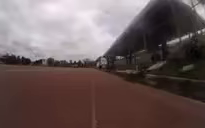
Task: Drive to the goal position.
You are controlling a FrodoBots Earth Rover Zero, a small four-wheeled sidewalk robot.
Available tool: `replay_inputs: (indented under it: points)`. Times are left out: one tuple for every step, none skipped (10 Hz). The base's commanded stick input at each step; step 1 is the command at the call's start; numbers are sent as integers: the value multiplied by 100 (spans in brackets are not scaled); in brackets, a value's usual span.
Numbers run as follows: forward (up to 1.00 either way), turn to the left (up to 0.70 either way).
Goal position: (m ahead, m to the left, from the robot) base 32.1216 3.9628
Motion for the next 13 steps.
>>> replay_inputs:
  points:
    - [85,0]
    - [85,0]
    - [85,0]
    - [85,0]
    - [85,0]
    - [85,0]
    - [85,0]
    - [85,0]
    - [85,0]
    - [85,0]
    - [85,0]
    - [85,0]
    - [85,0]
